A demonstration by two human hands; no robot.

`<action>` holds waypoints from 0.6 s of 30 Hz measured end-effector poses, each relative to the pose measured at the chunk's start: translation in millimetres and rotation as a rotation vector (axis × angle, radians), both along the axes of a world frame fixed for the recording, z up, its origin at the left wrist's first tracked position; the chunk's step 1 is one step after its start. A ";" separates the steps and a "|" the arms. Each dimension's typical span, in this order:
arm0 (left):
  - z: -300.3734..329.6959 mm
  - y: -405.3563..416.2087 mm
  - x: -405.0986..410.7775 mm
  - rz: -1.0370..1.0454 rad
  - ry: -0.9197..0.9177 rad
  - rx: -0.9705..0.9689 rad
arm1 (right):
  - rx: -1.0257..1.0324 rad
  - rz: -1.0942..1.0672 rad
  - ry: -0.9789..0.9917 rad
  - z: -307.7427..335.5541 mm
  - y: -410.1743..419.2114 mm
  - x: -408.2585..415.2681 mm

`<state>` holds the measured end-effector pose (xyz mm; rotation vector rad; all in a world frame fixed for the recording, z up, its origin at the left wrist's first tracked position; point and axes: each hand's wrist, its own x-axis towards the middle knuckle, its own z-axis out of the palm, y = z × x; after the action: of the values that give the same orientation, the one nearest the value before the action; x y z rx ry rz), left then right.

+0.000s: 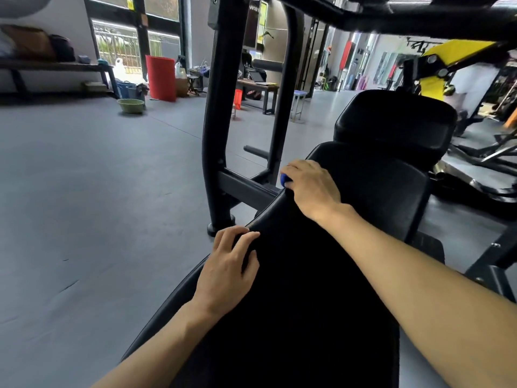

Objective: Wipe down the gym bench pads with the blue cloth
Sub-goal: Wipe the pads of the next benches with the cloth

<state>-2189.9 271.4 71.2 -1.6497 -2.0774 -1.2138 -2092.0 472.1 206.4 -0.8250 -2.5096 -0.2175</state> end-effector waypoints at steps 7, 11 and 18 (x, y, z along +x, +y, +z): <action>-20.5 -29.6 -7.6 0.048 0.053 0.011 | -0.032 0.449 -0.055 -73.6 -97.4 10.7; -18.5 -31.3 -7.5 0.057 0.071 -0.005 | 0.039 0.403 -0.074 -31.7 -33.0 16.2; -17.5 -30.1 -4.4 0.021 0.163 -0.002 | -0.061 0.125 0.121 -33.2 -35.1 36.8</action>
<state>-2194.3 241.4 53.7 -1.6633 -1.9922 -1.0341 -2055.2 437.0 173.1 -0.6811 -2.4536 -0.0476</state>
